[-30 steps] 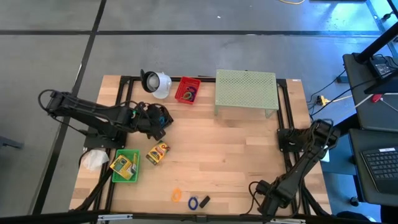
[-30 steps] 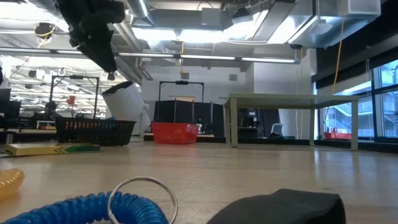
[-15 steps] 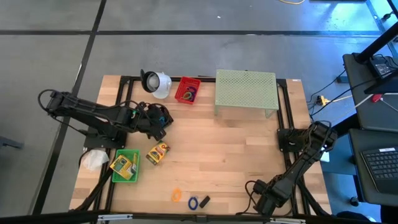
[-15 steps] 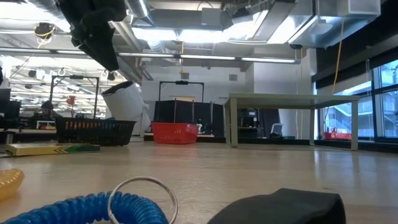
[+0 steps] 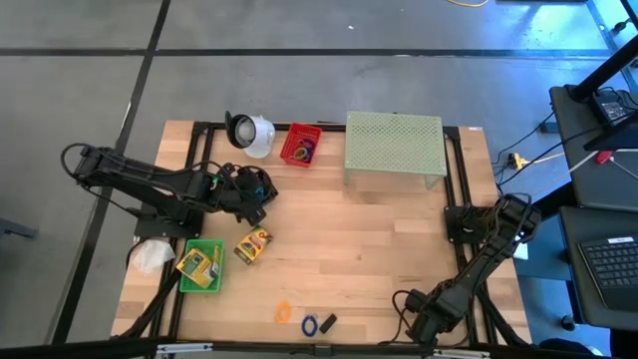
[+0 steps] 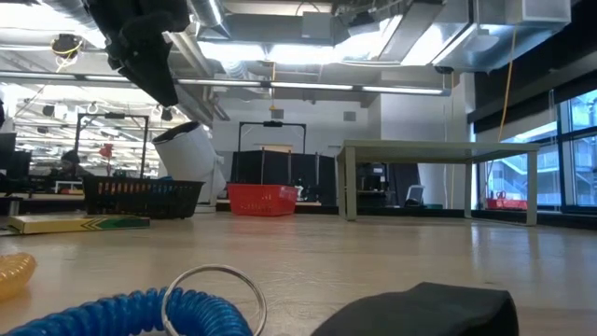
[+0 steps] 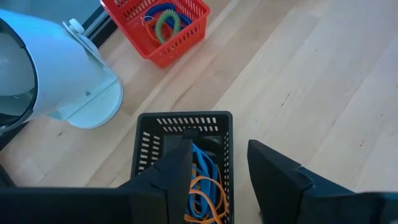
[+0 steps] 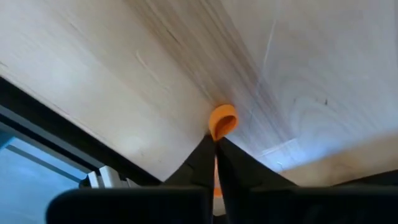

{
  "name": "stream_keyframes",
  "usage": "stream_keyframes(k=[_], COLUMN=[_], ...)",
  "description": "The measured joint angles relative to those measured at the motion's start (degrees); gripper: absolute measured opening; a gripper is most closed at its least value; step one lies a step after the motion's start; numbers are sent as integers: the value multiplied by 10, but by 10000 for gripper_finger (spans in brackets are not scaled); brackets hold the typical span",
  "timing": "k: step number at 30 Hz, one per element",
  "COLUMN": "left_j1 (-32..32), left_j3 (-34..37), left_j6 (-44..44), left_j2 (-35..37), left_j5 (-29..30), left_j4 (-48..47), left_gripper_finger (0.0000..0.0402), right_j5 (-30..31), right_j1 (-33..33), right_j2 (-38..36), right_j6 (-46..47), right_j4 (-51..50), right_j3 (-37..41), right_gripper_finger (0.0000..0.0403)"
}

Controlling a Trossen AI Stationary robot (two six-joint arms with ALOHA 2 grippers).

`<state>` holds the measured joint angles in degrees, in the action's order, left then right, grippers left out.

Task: Pick & Place Office Desk Supplies
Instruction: Put the orange rubber band into the black bin

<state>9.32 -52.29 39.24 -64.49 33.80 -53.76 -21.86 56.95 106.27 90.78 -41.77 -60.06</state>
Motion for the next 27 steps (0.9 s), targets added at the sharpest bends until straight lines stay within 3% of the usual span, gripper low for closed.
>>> stream_keyframes(k=[9, 12, 18, 27], left_j1=[7, 18, 56, 126], left_j3=[0, 0, 20, 66], left_j6=[0, 0, -33, -97], left_j2=[0, 0, -2, -16], left_j5=[1, 0, -8, -6], left_j4=[0, 5, 105, 304], left_gripper_finger=[145, 144, 144, 145], right_j5=[15, 83, 283, 373], right_j1=[-10, -18, -57, -184], right_j2=[-57, -89, -133, -143], right_j6=[-65, -82, -143, -388], right_j4=[11, 19, 29, 138], right_j3=[2, 1, 1, 1], right_gripper_finger=[5, 8, 8, 8])
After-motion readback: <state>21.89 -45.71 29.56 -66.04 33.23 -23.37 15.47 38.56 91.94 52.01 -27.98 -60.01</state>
